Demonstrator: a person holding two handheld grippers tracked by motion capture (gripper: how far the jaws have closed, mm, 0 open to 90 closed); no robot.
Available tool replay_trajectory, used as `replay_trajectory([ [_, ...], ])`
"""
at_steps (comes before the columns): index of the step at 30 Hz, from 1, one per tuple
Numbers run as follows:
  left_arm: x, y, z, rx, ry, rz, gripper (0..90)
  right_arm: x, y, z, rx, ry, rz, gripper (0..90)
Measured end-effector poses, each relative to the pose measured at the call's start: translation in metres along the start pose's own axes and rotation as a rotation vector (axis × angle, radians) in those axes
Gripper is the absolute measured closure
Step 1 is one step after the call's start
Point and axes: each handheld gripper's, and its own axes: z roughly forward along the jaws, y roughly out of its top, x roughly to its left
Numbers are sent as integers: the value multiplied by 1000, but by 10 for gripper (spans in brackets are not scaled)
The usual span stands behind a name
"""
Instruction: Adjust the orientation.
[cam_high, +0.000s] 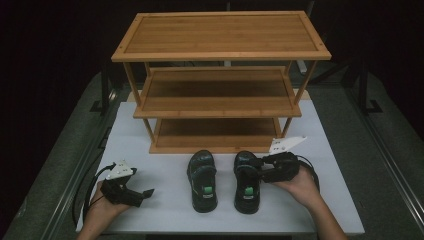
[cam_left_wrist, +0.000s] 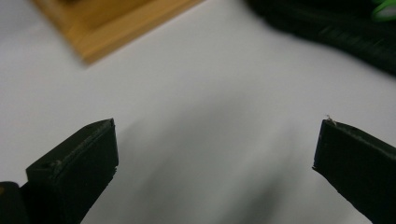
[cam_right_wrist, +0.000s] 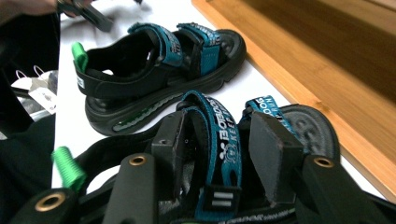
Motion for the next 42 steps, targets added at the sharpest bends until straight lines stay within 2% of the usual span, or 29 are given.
replay_trajectory([
  [2,-6,11,3,-15,-30,13,0,0,-1,5,21,8,-4,630],
  [5,-14,28,8,-31,-83,26,0,1,-1,7,24,-2,-13,672],
  [10,-28,56,19,-58,-153,81,44,-1,4,10,24,6,-17,684],
  [12,-32,66,25,-70,-180,92,61,-1,7,13,25,5,-21,685],
  [16,-42,82,37,-64,-238,127,120,-1,11,19,14,12,-17,687],
  [21,-50,94,54,-59,-271,146,142,-1,19,28,21,21,-36,688],
  [23,-53,98,59,-50,-286,152,148,-2,22,31,6,28,-37,688],
  [27,-58,105,66,-55,-292,164,149,-1,30,36,4,38,-52,688],
  [28,-58,106,67,-55,-298,169,199,-1,32,38,3,40,-52,689],
  [31,-55,108,70,-52,-304,178,244,-1,35,41,0,45,-55,689],
  [34,-52,107,73,-50,-325,176,336,1,37,46,8,47,-64,688],
  [36,-52,107,74,-38,-343,184,441,1,37,48,15,53,-63,688],
  [37,-52,107,75,-35,-349,189,441,1,37,48,15,53,-63,688],
  [39,-54,107,76,-30,-349,202,523,0,37,48,15,55,-63,689],
  [40,-54,106,77,-32,-365,200,560,0,37,47,14,55,-61,689],
  [41,-55,106,77,-39,-370,203,634,0,36,47,17,58,-61,689],
  [42,-56,107,78,-36,-365,211,647,0,36,46,19,61,-65,689],
])
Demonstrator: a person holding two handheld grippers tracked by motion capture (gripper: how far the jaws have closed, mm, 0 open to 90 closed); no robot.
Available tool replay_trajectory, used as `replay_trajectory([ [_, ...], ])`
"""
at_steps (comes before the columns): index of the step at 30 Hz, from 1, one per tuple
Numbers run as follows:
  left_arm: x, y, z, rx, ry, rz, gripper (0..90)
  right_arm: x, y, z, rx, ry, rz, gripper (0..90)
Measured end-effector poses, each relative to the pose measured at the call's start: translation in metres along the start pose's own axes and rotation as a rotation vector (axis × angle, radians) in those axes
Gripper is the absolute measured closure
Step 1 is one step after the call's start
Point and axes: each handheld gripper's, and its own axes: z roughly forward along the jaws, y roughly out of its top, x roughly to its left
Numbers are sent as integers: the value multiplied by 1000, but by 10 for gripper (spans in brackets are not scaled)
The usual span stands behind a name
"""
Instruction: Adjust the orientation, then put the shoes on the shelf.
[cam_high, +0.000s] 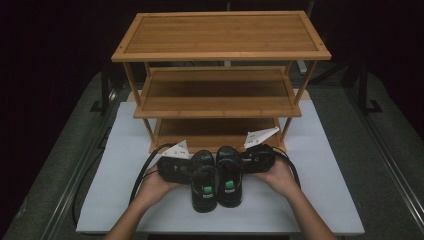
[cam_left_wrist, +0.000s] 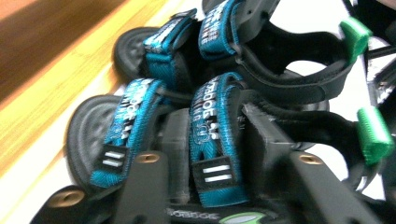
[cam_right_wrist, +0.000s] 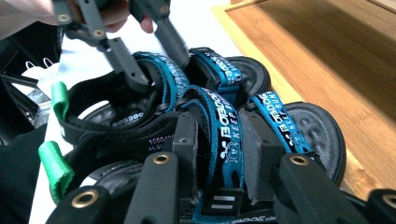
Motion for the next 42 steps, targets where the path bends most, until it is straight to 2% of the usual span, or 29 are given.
replay_trajectory([
  [3,-3,3,-1,0,28,29,686,2,0,0,5,6,-2,689],
  [11,2,11,-1,-34,91,34,694,-1,1,0,-7,-27,-1,689],
  [15,14,17,0,-56,106,29,694,-8,5,0,-19,-52,-4,689],
  [16,21,20,2,-59,114,29,694,-14,7,1,-25,-56,-1,689],
  [20,31,24,5,-73,138,36,694,-23,12,4,-39,-80,-7,689],
  [26,51,29,9,-110,170,35,694,-39,19,7,-69,-134,-40,689],
  [29,56,29,11,-115,192,53,693,-44,24,10,-54,-154,-65,688],
  [32,60,26,15,-114,195,45,692,-46,24,13,-52,-168,-71,687],
  [34,62,24,16,-133,188,25,692,-47,22,15,-53,-165,-65,686],
  [39,62,23,16,-122,178,29,682,-48,21,16,-58,-158,-47,676],
  [42,63,20,15,-119,168,19,654,-48,20,15,-56,-161,-37,622],
])
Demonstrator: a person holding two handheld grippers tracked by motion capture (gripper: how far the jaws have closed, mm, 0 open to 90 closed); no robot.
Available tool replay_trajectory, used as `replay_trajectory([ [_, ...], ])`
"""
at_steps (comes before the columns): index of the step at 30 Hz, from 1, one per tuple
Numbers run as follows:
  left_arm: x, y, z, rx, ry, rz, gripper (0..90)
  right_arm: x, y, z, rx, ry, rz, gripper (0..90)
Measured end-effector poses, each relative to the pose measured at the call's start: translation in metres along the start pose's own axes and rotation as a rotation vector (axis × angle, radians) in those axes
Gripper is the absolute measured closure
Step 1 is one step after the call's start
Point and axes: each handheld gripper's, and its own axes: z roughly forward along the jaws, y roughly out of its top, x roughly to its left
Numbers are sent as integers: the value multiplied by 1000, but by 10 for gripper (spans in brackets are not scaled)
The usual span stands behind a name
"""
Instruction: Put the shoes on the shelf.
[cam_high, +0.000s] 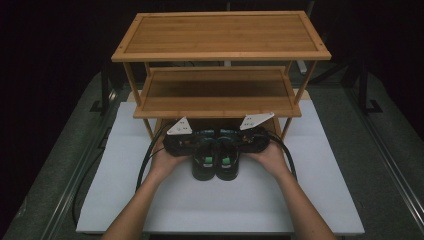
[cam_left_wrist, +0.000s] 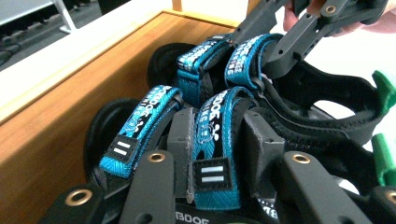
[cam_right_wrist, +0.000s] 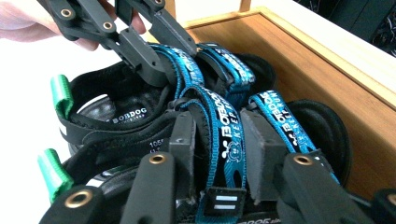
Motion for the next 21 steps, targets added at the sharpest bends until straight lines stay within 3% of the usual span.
replay_trajectory([
  [5,-3,1,-3,1,-7,-21,513,3,3,-4,-10,-9,13,555],
  [6,-3,2,-5,-1,-10,-29,513,4,3,-5,-14,-10,19,543],
  [10,-9,7,-16,-8,-13,-70,369,11,5,-15,-25,-24,43,466],
  [12,-13,8,-23,-11,-10,-83,315,16,4,-22,-30,-55,56,406],
  [15,-19,4,-32,-14,3,-103,190,23,-6,-33,-34,-88,79,343],
  [21,-31,-13,-44,30,38,-109,123,32,-21,-41,-7,-97,113,272],
])
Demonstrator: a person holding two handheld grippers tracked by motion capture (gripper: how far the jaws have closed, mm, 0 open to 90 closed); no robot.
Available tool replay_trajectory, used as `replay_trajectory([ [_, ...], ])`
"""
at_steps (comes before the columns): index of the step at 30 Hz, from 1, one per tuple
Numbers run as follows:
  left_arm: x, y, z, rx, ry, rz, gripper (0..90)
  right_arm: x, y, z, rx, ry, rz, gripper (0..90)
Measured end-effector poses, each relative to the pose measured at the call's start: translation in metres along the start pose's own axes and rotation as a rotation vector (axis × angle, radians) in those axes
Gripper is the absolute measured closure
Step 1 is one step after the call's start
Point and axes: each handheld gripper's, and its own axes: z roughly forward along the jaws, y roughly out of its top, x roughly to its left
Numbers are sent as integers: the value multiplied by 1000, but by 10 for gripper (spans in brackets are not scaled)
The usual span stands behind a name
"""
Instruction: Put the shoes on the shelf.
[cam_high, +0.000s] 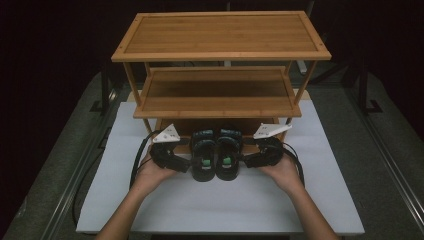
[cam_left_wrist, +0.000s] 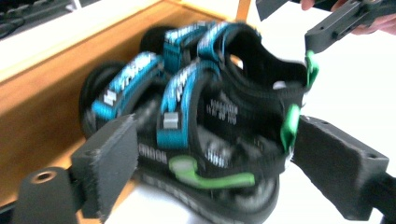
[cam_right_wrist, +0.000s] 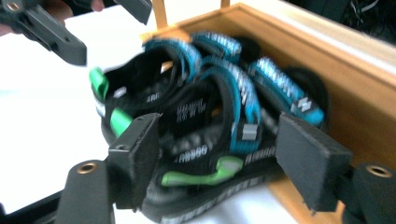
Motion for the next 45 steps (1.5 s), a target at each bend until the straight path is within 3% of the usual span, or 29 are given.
replay_trajectory([
  [5,-4,-21,-1,45,18,-7,88,7,-18,-1,39,-21,22,223],
  [9,-9,-36,6,112,14,-4,22,12,-33,2,72,-29,54,181],
  [21,-20,-49,33,184,21,49,22,25,-51,29,160,-31,35,152],
  [27,-23,-50,45,192,68,73,23,29,-52,39,164,-49,27,152],
  [39,-19,-46,50,176,58,84,61,29,-48,48,177,-31,25,159],
  [42,-14,-45,49,169,53,71,72,26,-47,49,182,-30,29,160],
  [43,-9,-45,48,147,25,38,72,23,-45,48,182,-25,28,170],
  [45,-4,-42,47,140,12,17,74,20,-43,47,170,-20,37,176],
])
